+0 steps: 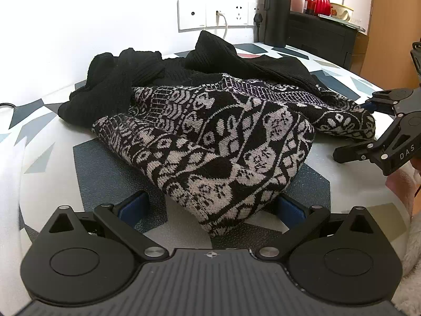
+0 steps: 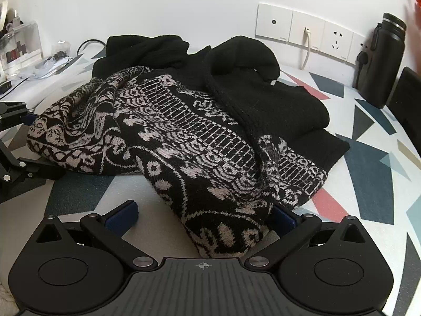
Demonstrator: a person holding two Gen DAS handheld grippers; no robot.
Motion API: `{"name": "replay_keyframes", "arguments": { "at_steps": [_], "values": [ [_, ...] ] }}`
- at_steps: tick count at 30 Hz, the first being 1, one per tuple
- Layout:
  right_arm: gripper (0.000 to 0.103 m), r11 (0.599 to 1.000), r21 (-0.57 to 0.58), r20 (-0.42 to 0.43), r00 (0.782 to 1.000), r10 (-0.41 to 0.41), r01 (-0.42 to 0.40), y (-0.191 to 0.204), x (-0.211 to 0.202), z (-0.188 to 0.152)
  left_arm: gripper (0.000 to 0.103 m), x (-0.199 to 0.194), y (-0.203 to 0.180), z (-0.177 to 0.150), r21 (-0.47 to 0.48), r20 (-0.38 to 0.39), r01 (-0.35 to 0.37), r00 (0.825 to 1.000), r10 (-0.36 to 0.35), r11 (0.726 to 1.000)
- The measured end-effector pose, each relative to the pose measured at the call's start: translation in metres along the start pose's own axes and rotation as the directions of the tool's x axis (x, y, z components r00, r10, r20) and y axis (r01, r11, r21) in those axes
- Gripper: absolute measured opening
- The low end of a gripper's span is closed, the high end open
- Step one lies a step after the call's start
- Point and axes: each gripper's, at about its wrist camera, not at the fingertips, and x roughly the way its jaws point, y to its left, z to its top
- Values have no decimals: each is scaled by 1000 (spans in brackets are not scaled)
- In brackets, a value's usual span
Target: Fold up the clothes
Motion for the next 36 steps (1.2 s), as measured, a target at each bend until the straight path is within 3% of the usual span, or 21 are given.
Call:
{"name": "replay_keyframes", "arguments": {
  "at_steps": [36],
  "values": [
    [102, 1000, -5, -19, 1000, -3, 3, 1, 2, 2, 103, 1, -4, -1, -43, 7, -47, 999, 47, 998]
  ]
}}
